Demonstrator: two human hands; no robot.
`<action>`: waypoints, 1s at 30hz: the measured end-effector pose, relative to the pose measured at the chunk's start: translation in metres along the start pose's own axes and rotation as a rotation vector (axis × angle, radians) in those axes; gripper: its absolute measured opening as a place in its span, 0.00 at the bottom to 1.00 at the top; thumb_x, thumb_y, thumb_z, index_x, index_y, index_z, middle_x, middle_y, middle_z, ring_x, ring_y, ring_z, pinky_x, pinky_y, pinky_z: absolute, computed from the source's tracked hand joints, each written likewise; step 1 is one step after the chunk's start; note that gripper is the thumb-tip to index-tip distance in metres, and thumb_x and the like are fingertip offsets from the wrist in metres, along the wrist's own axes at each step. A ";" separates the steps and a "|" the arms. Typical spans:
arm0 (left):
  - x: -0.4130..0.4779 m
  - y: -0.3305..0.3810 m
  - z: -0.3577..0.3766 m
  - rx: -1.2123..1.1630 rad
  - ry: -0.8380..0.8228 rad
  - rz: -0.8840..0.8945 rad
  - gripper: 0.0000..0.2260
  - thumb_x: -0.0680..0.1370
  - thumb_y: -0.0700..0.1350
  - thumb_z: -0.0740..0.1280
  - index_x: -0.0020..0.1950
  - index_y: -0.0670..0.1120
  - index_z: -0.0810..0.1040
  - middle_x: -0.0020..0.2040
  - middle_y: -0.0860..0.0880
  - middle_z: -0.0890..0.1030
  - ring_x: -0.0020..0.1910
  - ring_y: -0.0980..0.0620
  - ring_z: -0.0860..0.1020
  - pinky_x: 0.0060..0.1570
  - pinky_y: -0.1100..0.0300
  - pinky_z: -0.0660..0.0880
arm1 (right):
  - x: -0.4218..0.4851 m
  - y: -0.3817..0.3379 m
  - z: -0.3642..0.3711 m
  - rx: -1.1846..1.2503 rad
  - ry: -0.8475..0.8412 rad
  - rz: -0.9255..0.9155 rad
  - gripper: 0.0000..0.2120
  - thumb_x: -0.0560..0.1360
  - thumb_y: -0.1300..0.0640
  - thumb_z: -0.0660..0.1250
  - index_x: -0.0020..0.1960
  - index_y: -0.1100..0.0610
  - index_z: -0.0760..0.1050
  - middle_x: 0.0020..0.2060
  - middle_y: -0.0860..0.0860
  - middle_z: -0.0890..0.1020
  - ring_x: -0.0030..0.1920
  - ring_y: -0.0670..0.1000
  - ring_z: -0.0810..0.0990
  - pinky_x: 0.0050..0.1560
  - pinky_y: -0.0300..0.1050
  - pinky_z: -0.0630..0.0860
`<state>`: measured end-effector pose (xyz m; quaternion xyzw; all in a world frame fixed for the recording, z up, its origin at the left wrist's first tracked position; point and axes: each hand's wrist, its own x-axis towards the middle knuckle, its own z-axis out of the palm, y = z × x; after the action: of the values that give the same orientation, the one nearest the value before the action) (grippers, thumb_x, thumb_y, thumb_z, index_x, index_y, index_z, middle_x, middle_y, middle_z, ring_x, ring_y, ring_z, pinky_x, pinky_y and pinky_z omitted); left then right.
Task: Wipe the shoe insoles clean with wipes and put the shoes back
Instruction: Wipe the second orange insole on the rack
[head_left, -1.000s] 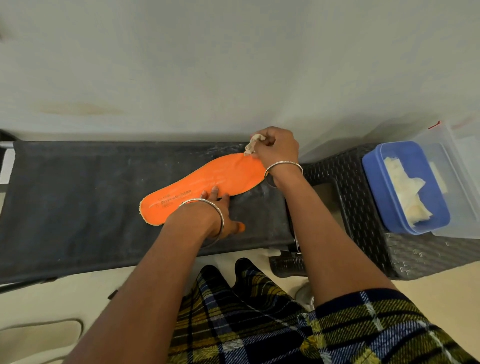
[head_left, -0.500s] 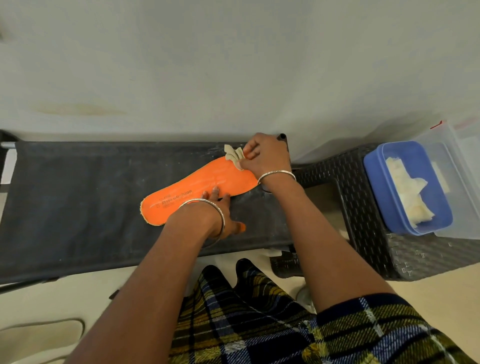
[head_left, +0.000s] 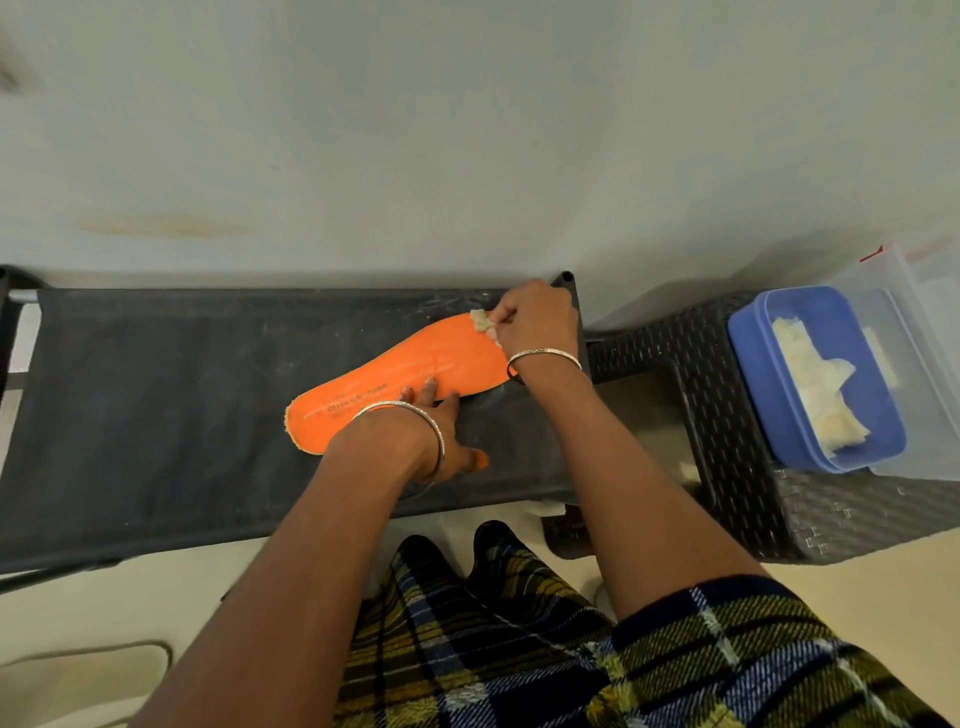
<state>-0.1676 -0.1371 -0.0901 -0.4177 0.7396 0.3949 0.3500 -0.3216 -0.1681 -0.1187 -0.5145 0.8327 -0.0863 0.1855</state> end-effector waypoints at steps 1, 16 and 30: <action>0.000 0.001 0.000 -0.003 0.003 -0.002 0.39 0.80 0.60 0.59 0.79 0.49 0.37 0.78 0.47 0.34 0.78 0.42 0.38 0.75 0.45 0.47 | -0.001 -0.004 0.003 0.010 -0.036 -0.043 0.09 0.72 0.65 0.71 0.47 0.55 0.87 0.48 0.51 0.86 0.51 0.54 0.83 0.55 0.48 0.79; 0.003 -0.002 0.001 -0.006 0.001 -0.023 0.39 0.80 0.60 0.60 0.79 0.49 0.37 0.78 0.47 0.35 0.78 0.41 0.39 0.75 0.44 0.48 | -0.008 -0.017 0.011 0.083 -0.079 -0.055 0.08 0.70 0.62 0.71 0.43 0.52 0.86 0.43 0.51 0.87 0.47 0.55 0.84 0.52 0.49 0.81; 0.004 -0.001 0.003 0.004 0.012 -0.041 0.40 0.80 0.61 0.60 0.79 0.48 0.38 0.78 0.46 0.35 0.78 0.40 0.39 0.75 0.44 0.47 | -0.010 -0.019 0.016 0.111 -0.136 -0.115 0.06 0.70 0.61 0.71 0.41 0.53 0.85 0.41 0.49 0.86 0.45 0.52 0.84 0.50 0.49 0.81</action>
<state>-0.1674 -0.1361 -0.0953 -0.4343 0.7339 0.3837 0.3543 -0.2952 -0.1669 -0.1249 -0.5550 0.7813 -0.1075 0.2644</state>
